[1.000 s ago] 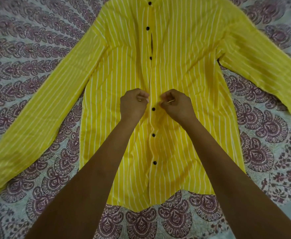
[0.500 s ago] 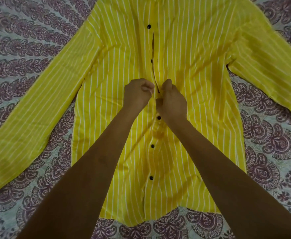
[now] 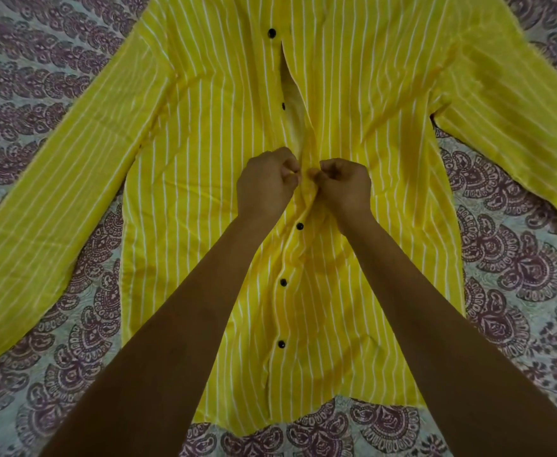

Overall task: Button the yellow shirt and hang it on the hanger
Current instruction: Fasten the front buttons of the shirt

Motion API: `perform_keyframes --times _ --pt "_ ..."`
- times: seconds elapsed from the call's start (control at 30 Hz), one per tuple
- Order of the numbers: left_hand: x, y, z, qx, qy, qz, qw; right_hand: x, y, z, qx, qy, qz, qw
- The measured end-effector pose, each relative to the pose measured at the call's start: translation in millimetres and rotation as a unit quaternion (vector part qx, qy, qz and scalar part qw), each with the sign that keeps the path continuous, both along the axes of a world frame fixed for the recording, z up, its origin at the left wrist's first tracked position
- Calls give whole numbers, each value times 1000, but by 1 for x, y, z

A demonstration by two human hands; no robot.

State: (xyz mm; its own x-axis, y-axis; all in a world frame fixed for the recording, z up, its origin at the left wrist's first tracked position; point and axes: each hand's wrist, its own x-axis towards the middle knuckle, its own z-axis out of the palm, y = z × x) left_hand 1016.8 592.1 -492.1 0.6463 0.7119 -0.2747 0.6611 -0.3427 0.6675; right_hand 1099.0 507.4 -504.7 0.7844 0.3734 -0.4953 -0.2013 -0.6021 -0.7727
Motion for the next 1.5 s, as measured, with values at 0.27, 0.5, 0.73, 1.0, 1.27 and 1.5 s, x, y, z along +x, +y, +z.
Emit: perform_keyframes --times 0.27,0.5,0.73,1.0,1.27,1.5 --pt "4 -2 1 124 88 -39 988 -5 0 3 17 41 -14 999" --pt "11 5 7 62 132 -11 989 -11 1 10 17 28 -18 999" --pt "20 4 11 23 118 16 993 -11 1 10 9 17 -27 999" --pt "18 13 18 -53 53 39 996 -13 1 15 15 -16 -34 999" --pt "8 -2 33 -79 -44 104 991 -23 1 33 5 -97 -43 994" --pt "4 -6 38 -106 -83 117 984 -27 1 38 1 -104 -51 993"
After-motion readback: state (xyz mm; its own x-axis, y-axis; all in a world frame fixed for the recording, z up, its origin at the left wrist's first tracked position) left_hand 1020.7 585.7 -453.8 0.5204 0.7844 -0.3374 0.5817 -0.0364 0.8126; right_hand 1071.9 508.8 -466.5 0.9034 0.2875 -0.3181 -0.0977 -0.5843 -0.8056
